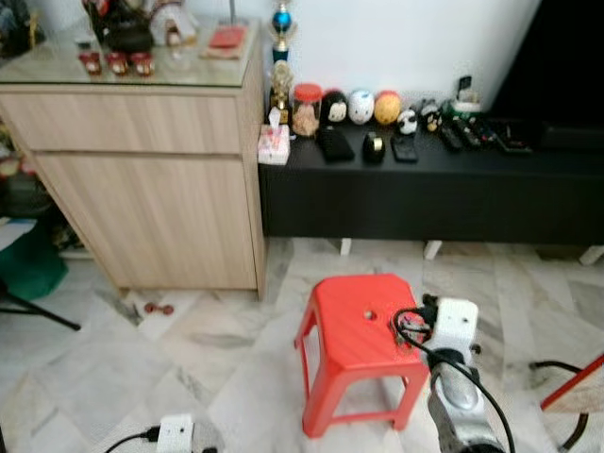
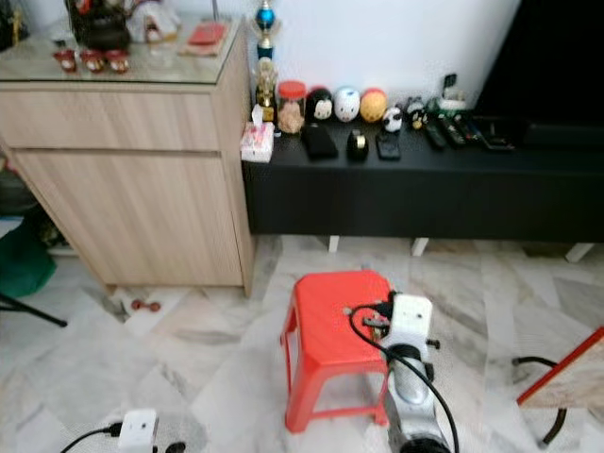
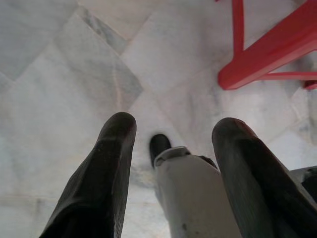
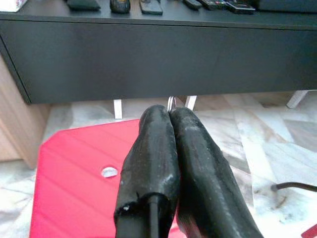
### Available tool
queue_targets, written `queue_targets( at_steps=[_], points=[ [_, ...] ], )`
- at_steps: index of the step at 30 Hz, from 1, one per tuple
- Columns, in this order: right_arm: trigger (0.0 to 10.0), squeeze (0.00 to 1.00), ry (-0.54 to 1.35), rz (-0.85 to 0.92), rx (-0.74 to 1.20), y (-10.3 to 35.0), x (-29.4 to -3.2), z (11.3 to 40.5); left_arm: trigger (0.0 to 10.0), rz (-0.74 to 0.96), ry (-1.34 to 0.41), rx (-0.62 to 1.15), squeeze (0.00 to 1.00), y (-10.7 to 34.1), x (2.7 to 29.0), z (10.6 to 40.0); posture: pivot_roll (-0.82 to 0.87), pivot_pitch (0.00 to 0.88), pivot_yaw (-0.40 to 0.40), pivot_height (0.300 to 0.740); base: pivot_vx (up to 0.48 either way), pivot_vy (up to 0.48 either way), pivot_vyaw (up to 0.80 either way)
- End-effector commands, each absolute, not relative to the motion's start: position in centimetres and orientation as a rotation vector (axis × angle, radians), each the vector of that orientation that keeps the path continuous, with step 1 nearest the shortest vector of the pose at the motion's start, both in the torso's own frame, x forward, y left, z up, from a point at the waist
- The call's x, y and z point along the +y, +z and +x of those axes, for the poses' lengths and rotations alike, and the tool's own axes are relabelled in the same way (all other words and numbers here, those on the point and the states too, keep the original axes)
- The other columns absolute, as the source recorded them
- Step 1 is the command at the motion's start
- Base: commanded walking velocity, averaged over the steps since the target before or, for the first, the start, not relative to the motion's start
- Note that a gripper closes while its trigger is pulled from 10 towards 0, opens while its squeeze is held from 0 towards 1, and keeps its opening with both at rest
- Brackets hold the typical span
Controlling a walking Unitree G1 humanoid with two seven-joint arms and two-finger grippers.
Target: Hang keys on a hook
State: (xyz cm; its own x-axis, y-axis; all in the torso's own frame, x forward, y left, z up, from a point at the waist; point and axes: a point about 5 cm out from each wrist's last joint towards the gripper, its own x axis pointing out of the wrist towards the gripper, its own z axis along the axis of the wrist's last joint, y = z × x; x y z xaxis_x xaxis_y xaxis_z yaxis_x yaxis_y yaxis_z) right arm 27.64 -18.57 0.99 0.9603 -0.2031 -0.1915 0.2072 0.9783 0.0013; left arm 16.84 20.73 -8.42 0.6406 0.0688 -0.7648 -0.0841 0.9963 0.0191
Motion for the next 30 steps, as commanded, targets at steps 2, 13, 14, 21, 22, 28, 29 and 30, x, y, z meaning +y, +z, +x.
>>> queue_targets(
  at_steps=[2, 13, 14, 21, 22, 28, 29, 30],
  points=[
    [10.0, 0.00, -0.219, 0.025, 0.207, 0.8, -18.6, 27.5, 10.0, -0.003, 0.072, 0.892, 0.00, -8.7, 20.7, 16.3, 0.01, 0.000, -0.074, 0.740, 0.000, -0.296, 0.00],
    [10.0, 0.00, -0.252, 0.100, 0.433, -2.6, -18.7, 25.3, 10.0, -0.004, 0.071, 0.874, 0.00, -8.5, 20.9, 16.6, 0.02, 0.000, -0.074, 0.740, 0.000, -0.324, 0.00],
    [10.0, 0.00, -0.259, 0.112, 0.471, -3.1, -18.7, 24.8, 10.0, -0.004, 0.071, 0.874, 0.00, -8.5, 20.9, 16.7, 0.02, 0.000, -0.074, 0.740, 0.000, -0.326, 0.00],
    [10.0, 0.00, -0.348, 0.156, 0.705, -6.4, -19.9, 20.7, 10.0, -0.005, 0.071, 0.868, 0.00, -8.4, 20.9, 16.8, 0.02, 0.000, -0.070, 0.740, 0.000, -0.329, 0.00],
    [10.0, 0.00, -0.348, 0.156, 0.705, -6.4, -19.9, 20.7, 10.0, -0.005, 0.071, 0.868, 0.00, -8.4, 20.9, 16.8, 0.02, 0.000, -0.070, 0.740, 0.000, -0.326, 0.00],
    [10.0, 0.00, -0.385, 0.173, 0.864, -8.3, -20.2, 17.7, 10.0, -0.006, 0.069, 0.868, 0.00, -8.4, 20.8, 16.9, 0.02, 0.000, -0.066, 0.740, 0.000, -0.327, 0.00],
    [10.0, 0.00, -0.390, 0.170, 0.886, -8.5, -20.3, 17.2, 10.0, -0.007, 0.070, 0.868, 0.00, -8.4, 20.8, 16.9, 0.02, 0.000, -0.066, 0.740, 0.000, -0.326, 0.00],
    [10.0, 0.00, -0.387, 0.158, 0.904, -8.7, -20.4, 16.7, 10.0, -0.008, 0.070, 0.868, 0.00, -8.4, 20.7, 16.9, 0.02, 0.000, -0.066, 0.740, 0.000, -0.326, 0.00]
  ],
)
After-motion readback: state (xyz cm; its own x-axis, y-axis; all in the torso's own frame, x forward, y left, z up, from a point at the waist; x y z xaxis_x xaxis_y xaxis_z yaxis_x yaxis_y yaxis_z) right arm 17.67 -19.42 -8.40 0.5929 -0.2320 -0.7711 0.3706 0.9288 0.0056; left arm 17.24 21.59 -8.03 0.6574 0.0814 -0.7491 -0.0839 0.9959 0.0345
